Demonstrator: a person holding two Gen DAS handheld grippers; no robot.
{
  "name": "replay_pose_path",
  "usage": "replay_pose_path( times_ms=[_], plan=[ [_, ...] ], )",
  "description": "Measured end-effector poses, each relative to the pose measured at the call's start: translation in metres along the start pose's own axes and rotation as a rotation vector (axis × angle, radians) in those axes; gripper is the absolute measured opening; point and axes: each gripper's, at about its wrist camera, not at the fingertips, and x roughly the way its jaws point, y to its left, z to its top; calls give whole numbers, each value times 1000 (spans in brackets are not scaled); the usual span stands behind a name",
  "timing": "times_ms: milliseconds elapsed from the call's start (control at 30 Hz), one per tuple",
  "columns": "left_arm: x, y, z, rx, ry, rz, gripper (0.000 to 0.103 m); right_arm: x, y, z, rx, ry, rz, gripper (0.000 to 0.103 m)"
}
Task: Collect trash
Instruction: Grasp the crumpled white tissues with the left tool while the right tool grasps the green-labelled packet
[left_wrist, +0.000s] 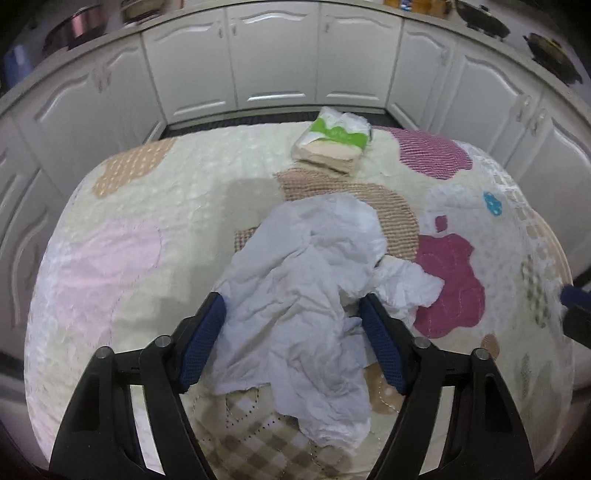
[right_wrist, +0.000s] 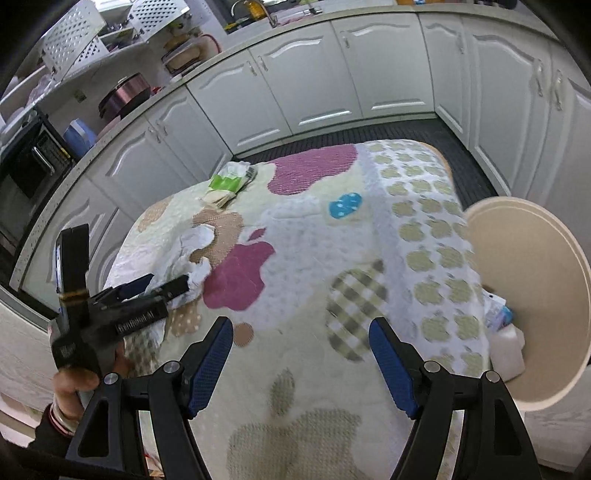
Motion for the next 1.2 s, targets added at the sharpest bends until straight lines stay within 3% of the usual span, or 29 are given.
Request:
replay_pose_path(
  times_ms=[33,67,100,400,567,700,833,967,1033,1067,1200],
  plan=[
    [-2,2,1,-3,3,-21,44,5,6,4,-10,1,3,74],
    [-4,4,2,-3,5,-24,27,8,11,8,-18,0,8,74],
    [-7,8,3,-2,13,-24,21,13,17,12,-28,-1,16,74],
    [-46,57,-1,-93,-62,-20,17,78,62,65,-45,55,33,74],
    [-45,73,-10,-103,-75,58,17,114,81,99,-51,62,9,74],
    [-37,88,-12,-156,-62,49,17,142,85,122,-14,65,-21,83],
    [-34,92,-9,-176,-63,38,17,160,87,135,42,52,-35,83],
    [-32,92,-8,-174,-64,32,17,169,98,141,18,30,-59,83],
    [-30,91,-9,-174,-61,26,17,169,104,138,-33,23,-77,70],
    [-30,91,-9,-176,-59,22,17,169,106,136,-61,24,-83,55],
    [-30,86,-12,-176,-56,12,17,152,104,124,-113,16,-22,42]
  ],
)
